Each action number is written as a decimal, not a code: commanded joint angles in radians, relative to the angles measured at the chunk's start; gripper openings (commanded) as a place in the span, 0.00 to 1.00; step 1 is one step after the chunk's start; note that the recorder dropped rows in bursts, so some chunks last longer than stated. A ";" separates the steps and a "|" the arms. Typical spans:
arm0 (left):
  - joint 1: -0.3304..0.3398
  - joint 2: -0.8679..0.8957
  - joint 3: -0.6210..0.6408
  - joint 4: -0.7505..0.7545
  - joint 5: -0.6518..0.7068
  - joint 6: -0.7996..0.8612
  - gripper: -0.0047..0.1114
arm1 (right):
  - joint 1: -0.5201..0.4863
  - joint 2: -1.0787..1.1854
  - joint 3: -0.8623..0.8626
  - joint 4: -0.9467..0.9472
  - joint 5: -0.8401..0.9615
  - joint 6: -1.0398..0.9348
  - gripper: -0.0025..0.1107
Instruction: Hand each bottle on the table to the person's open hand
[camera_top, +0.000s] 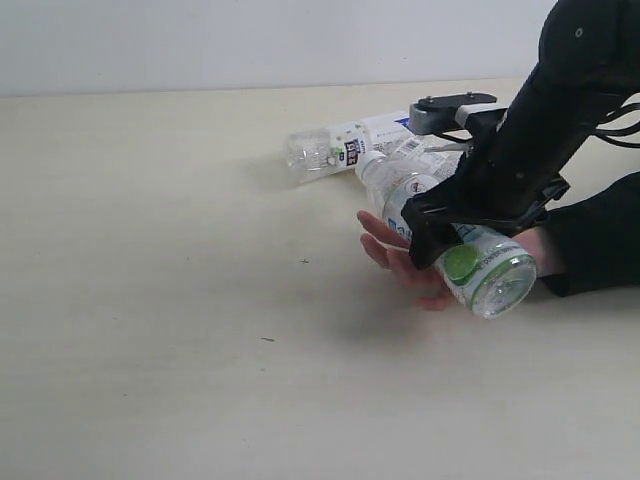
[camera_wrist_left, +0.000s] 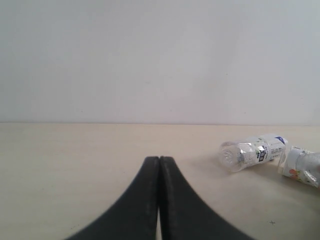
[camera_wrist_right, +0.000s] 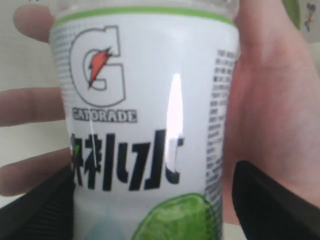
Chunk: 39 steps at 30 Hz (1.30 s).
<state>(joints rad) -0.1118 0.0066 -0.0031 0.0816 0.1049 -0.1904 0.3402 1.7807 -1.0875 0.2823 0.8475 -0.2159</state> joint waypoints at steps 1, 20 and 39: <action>0.002 -0.007 0.003 0.002 -0.006 0.000 0.05 | -0.003 -0.065 0.001 0.010 0.006 -0.004 0.70; 0.002 -0.007 0.003 0.002 -0.006 0.000 0.05 | -0.003 -0.631 0.074 0.006 0.122 -0.108 0.32; 0.002 -0.007 0.003 0.002 -0.006 0.000 0.05 | -0.001 -1.574 0.575 -0.525 -0.225 0.133 0.02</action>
<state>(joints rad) -0.1118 0.0066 -0.0031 0.0816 0.1049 -0.1904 0.3402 0.2292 -0.5870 -0.1779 0.6861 -0.1003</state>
